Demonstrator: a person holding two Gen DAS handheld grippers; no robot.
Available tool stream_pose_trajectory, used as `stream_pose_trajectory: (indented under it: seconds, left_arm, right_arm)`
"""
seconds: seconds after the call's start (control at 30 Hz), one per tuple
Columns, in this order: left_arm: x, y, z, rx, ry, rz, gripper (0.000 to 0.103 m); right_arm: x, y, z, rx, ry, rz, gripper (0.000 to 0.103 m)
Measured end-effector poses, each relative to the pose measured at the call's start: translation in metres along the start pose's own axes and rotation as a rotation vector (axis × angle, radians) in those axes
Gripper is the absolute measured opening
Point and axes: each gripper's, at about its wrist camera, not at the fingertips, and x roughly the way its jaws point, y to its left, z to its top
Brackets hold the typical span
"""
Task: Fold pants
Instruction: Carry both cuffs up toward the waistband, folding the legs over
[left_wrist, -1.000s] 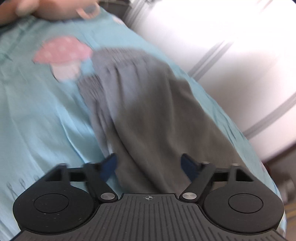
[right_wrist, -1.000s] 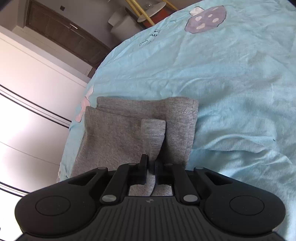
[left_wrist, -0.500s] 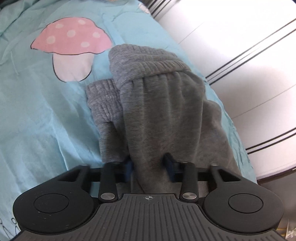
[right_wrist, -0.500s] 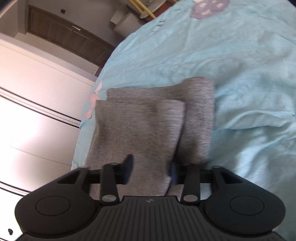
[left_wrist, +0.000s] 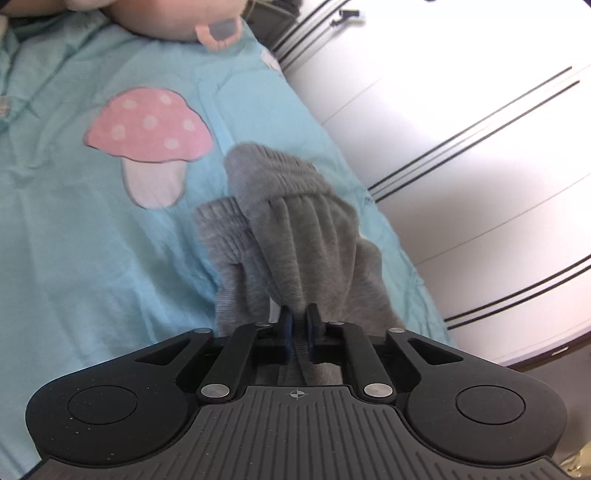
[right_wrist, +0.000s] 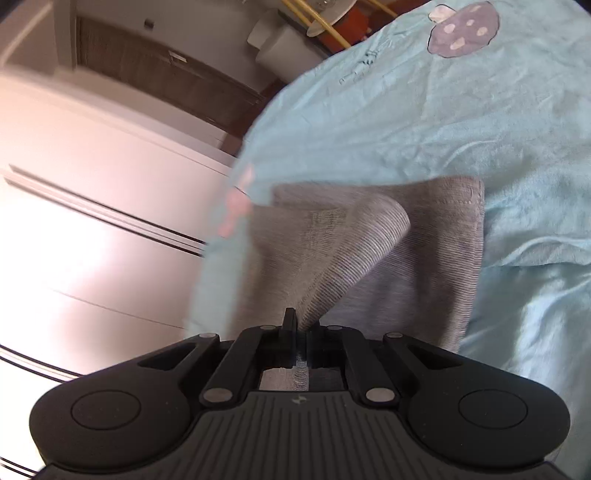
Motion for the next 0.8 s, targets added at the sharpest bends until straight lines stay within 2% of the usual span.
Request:
stream_pose_trajectory:
  seconds: [0.07,0.13,0.17,0.3,0.37,0.4,0.43,0.47,0.5,0.57,0.6,0.73,0.8]
  left_arm:
    - [-0.009,0.009,-0.003,0.008,-0.015,-0.01,0.004]
    - [-0.007,0.019,-0.009,0.025,0.003,0.026,0.004]
    - [-0.002,0.022,-0.013,0.044,0.018,0.049,0.004]
    - [0.002,0.021,-0.015,0.075,0.016,0.067,0.006]
    - [0.009,0.017,-0.012,0.093,0.022,0.093,0.009]
    - [0.013,0.016,-0.011,0.099,0.024,0.109,0.015]
    - [0.016,0.016,-0.01,0.089,0.03,0.133,0.026]
    - [0.018,0.019,-0.01,0.083,0.032,0.137,0.044]
    - [0.019,0.02,-0.01,0.079,0.038,0.145,0.054]
    - [0.016,0.023,-0.013,0.068,0.023,0.165,0.077]
    - [0.014,0.025,-0.014,0.059,0.025,0.151,0.079]
    - [0.018,0.033,-0.013,-0.019,0.077,0.042,0.082]
    - [0.019,0.029,-0.014,-0.027,0.073,0.031,0.082]
  right_arm:
    - [-0.012,0.0,0.004,0.004,-0.007,0.027,0.004]
    - [-0.02,-0.007,0.005,0.013,-0.005,0.031,0.004]
    - [-0.019,-0.011,0.005,0.009,-0.011,0.006,0.004]
    - [0.001,-0.016,-0.007,-0.178,0.012,-0.19,0.004]
    - [0.01,-0.025,-0.01,-0.138,0.038,-0.226,0.005]
    - [0.011,-0.029,-0.008,-0.092,0.04,-0.217,0.005]
    - [0.013,-0.031,-0.006,-0.073,0.046,-0.215,0.005]
    - [0.014,-0.03,-0.006,-0.082,0.053,-0.223,0.005]
    - [0.013,-0.027,-0.006,-0.097,0.057,-0.23,0.005]
    - [0.01,-0.024,-0.005,-0.104,0.063,-0.234,0.012]
    - [0.008,-0.024,-0.003,-0.095,0.064,-0.229,0.016]
    - [-0.009,-0.028,0.005,-0.05,0.056,-0.201,0.051]
    - [-0.012,-0.028,0.008,-0.064,0.039,-0.202,0.061]
